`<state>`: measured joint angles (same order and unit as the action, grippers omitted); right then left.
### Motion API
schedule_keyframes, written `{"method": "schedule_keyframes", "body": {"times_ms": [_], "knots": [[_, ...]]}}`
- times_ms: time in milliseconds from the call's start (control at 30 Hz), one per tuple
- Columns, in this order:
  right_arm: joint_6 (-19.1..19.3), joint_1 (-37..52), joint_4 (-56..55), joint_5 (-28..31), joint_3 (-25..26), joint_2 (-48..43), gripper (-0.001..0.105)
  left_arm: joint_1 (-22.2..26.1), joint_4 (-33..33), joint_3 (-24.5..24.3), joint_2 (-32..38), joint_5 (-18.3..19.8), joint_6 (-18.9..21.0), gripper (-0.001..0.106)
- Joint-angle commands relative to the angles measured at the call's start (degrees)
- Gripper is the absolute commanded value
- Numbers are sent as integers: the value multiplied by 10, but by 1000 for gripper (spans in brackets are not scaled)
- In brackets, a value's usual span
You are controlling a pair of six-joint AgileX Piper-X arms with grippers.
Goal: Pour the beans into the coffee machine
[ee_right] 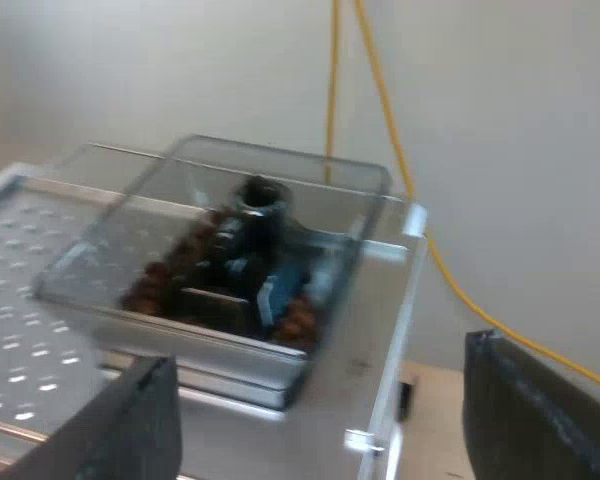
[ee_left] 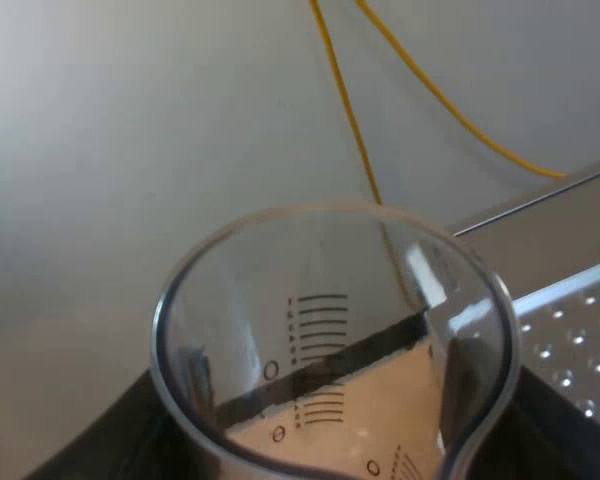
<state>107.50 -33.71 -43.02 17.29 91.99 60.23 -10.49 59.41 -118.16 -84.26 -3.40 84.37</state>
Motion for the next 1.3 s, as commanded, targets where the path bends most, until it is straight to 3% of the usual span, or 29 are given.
{"method": "schedule_keyframes", "body": {"times_ms": [33,300,367,600,833,867,967,1200,1300], "knots": [[2,22,-7,-27,6,-3,62,11,-5,13,20,9,16,34],[-2,100,-51,-77,6,-3,62,64,-13,111,82,43,30,34],[-2,116,-62,-90,6,-3,62,88,-38,163,112,61,40,34],[-4,179,-86,-128,6,-3,62,131,-80,277,180,89,42,34],[-6,214,-106,-149,6,-3,62,140,-92,352,218,101,46,34],[-9,228,-114,-159,5,-6,62,140,-109,401,236,101,57,34],[-6,244,-117,-165,5,-8,62,140,-142,452,258,101,73,34],[-8,282,-118,-188,-5,-12,62,140,-172,503,282,101,82,34],[-8,293,-116,-189,-40,-25,62,140,-197,545,298,101,103,34]]}}
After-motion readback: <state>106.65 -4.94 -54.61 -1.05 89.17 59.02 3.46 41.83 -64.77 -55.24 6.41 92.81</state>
